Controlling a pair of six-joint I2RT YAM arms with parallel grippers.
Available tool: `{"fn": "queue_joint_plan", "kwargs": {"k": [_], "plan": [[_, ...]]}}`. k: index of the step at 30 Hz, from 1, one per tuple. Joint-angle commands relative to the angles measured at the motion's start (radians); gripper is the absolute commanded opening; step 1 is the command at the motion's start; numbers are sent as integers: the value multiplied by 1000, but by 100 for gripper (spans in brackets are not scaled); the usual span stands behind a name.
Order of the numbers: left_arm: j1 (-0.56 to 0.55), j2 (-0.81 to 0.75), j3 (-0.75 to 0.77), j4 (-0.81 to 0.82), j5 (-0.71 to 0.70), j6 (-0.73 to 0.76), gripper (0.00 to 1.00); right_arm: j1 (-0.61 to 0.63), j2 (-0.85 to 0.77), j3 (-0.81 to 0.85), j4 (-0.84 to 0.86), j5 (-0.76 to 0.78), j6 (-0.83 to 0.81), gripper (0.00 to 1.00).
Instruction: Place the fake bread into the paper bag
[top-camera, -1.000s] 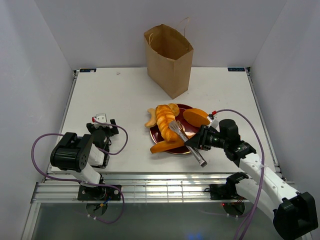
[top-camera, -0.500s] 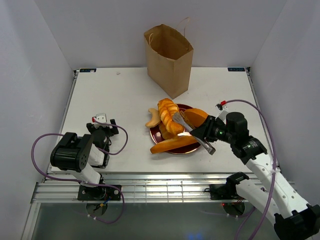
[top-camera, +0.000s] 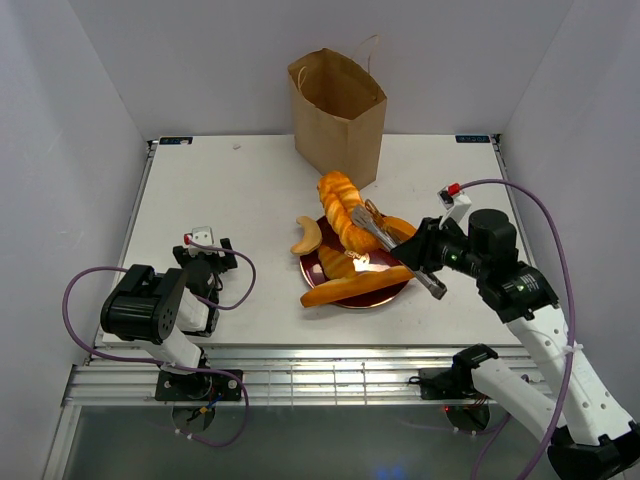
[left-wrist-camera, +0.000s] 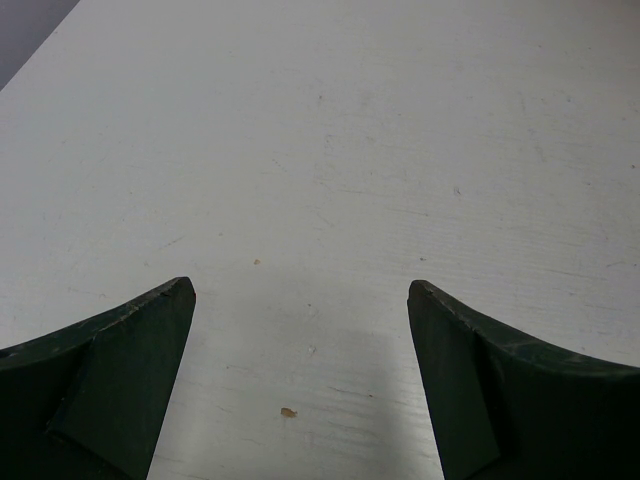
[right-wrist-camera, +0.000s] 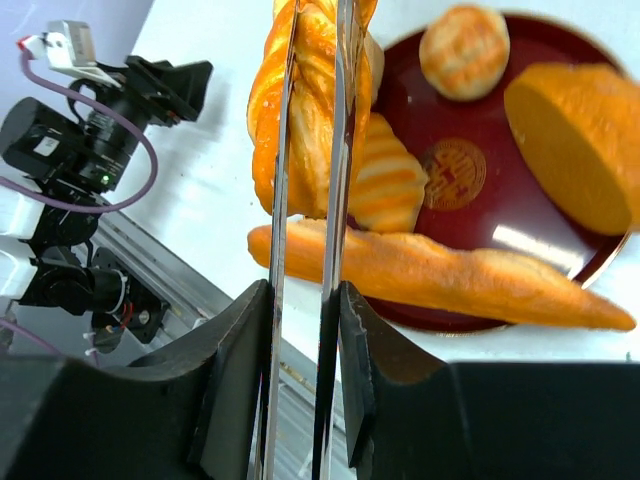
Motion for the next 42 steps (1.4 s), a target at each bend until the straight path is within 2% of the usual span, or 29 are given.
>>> {"fn": "queue_joint_plan", "kwargs": {"k": [1, 6, 12, 18, 32, 42], "plan": [[5, -17, 8, 98, 13, -13, 98, 1, -38, 82, 82, -30, -111, 8], [4, -19, 8, 98, 13, -13, 98, 2, -52, 131, 191, 42, -148, 8], [4, -17, 8, 98, 13, -13, 98, 1, 43, 251, 291, 117, -191, 8], [5, -17, 10, 98, 13, -13, 98, 1, 186, 375, 390, 240, -219, 8], [5, -17, 8, 98, 13, -13, 98, 1, 602, 709, 513, 285, -271, 10], [4, -17, 8, 98, 13, -13, 98, -7, 850, 870, 565, 288, -289, 12]]}}
